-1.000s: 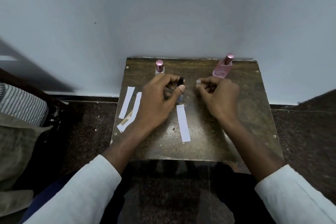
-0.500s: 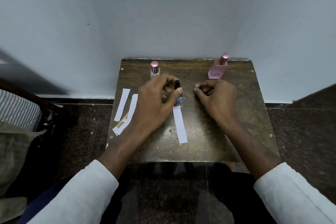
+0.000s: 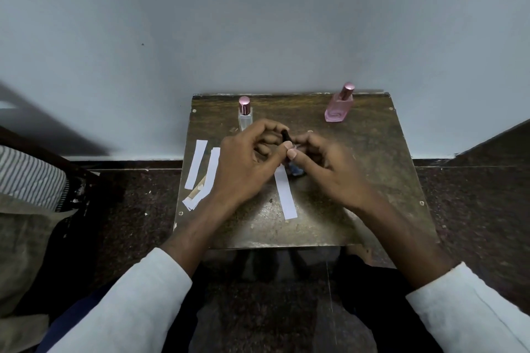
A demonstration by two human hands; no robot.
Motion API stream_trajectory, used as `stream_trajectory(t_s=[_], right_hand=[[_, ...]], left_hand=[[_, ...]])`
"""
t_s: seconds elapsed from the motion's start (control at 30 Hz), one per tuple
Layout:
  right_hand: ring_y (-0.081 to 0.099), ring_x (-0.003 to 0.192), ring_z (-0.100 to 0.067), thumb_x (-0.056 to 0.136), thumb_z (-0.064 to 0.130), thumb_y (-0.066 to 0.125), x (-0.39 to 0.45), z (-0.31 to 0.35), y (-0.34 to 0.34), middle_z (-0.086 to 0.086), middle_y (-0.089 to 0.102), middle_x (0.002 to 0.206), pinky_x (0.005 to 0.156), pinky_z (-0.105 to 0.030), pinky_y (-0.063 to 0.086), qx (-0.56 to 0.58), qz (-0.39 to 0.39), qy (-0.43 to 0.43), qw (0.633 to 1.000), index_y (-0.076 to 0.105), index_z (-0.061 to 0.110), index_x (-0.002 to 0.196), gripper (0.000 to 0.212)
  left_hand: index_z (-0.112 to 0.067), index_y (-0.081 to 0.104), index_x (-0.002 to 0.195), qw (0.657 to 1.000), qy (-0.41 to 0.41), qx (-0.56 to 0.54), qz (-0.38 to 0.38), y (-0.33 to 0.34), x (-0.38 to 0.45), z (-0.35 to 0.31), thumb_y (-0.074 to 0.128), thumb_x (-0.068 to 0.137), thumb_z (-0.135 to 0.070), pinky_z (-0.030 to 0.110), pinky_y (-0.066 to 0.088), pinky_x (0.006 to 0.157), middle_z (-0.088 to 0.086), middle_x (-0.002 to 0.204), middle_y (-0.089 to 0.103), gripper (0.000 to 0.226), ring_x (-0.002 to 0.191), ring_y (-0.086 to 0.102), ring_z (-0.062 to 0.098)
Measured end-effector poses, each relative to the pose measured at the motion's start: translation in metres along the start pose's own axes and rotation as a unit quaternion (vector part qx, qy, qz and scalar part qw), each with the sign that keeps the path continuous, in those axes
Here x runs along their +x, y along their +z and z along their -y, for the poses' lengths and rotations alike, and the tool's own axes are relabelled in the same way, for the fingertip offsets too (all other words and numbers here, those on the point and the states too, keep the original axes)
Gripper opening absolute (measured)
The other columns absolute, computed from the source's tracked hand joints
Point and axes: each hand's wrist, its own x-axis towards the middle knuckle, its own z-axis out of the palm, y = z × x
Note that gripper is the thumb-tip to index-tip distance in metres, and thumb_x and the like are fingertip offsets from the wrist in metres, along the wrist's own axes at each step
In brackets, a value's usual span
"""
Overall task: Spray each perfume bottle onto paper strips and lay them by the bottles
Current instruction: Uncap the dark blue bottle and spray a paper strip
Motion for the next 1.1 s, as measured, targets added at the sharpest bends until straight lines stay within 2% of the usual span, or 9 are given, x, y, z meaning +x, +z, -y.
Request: stream_trajectory(t_s=[0.1,0.2,0.4,0.63,0.8,0.87,0.9,1.0,1.1], right_hand=[[0.078,0.089,-0.016,0.103,0.024,0.071,-0.011,0.005,0.005,0.003,0.079,0.097,0.083,-0.041,0.064,0.026,-0.046,0.013,0.999,0.074,0.021,0.123,0.02],[0.074,0.086,-0.011,0.102,0.026,0.073,-0.025,0.013,0.01,0.006,0.078,0.094,0.073,-0.037,0.061,-0.044,-0.094,0.008,0.995,0.078,0.022,0.112,0.013],[0.066,0.095,-0.003,0.099,0.026,0.075,-0.046,0.031,0.018,0.014,0.071,0.103,0.079,-0.02,0.051,-0.152,-0.152,-0.056,0.975,0.076,0.023,0.122,0.023],[0.061,0.098,0.008,0.106,0.016,0.063,-0.037,0.02,0.021,0.015,0.069,0.109,0.081,-0.007,0.04,-0.14,-0.097,-0.09,0.981,0.068,0.018,0.129,0.023],[0.054,0.08,0.001,0.107,0.021,0.062,-0.023,0.01,0.024,0.012,0.055,0.09,0.071,-0.009,0.037,-0.147,-0.07,-0.093,0.982,0.044,0.018,0.149,0.046],[0.049,0.072,0.002,0.107,0.022,0.062,-0.018,0.007,0.026,0.011,0.049,0.084,0.066,-0.008,0.036,-0.167,-0.086,-0.105,0.977,0.034,0.025,0.152,0.053],[0.049,0.071,0.002,0.107,0.021,0.061,-0.016,0.006,0.027,0.013,0.047,0.083,0.064,-0.008,0.036,-0.167,-0.094,-0.108,0.976,0.031,0.028,0.151,0.054],[0.051,0.072,0.006,0.107,0.013,0.058,-0.014,0.006,0.026,0.021,0.045,0.081,0.066,-0.008,0.038,-0.172,-0.098,-0.137,0.971,0.038,0.026,0.148,0.048],[0.052,0.068,0.007,0.106,0.009,0.057,-0.014,0.007,0.024,0.022,0.044,0.075,0.063,-0.006,0.037,-0.173,-0.115,-0.145,0.968,0.047,0.016,0.145,0.04]], left_hand=[[-0.019,0.079,0.112,1.0,-0.003,-0.027,0.012,-0.007,-0.002,0.001,0.078,0.099,-0.022,0.013,0.056,0.071,-0.012,0.1,0.08,0.013,0.09,0.077,0.004],[-0.023,0.08,0.107,0.998,0.01,-0.034,0.05,-0.018,-0.002,0.006,0.077,0.099,-0.025,0.026,0.06,0.074,-0.012,0.101,0.08,0.009,0.089,0.075,0.016],[-0.023,0.08,0.102,0.993,0.042,-0.065,0.093,-0.027,-0.003,0.006,0.081,0.095,-0.026,0.019,0.046,0.059,-0.008,0.102,0.079,0.008,0.081,0.072,0.02],[-0.018,0.081,0.096,0.994,0.078,-0.032,0.065,-0.028,-0.005,0.014,0.088,0.09,-0.024,0.021,0.044,0.055,-0.009,0.094,0.077,0.011,0.069,0.066,0.015],[-0.022,0.082,0.095,0.998,-0.01,-0.05,0.03,-0.019,-0.003,0.021,0.087,0.09,-0.033,0.028,0.052,0.061,-0.007,0.09,0.08,0.013,0.073,0.07,0.023],[-0.021,0.083,0.094,0.99,-0.074,-0.113,0.033,-0.014,0.001,0.02,0.087,0.088,-0.032,0.036,0.06,0.075,-0.004,0.092,0.082,0.013,0.082,0.075,0.025],[-0.018,0.083,0.095,0.981,-0.111,-0.158,0.035,-0.012,0.002,0.018,0.085,0.088,-0.027,0.032,0.061,0.08,-0.002,0.094,0.083,0.012,0.087,0.076,0.02],[0.0,0.081,0.103,0.955,-0.181,-0.234,0.034,-0.003,0.001,0.01,0.08,0.093,-0.011,0.014,0.055,0.071,-0.002,0.091,0.083,0.015,0.083,0.075,0.002],[-0.003,0.08,0.105,0.951,-0.189,-0.24,0.048,-0.003,0.003,0.009,0.076,0.097,-0.013,0.014,0.051,0.062,-0.008,0.085,0.081,0.014,0.071,0.069,0.0]])
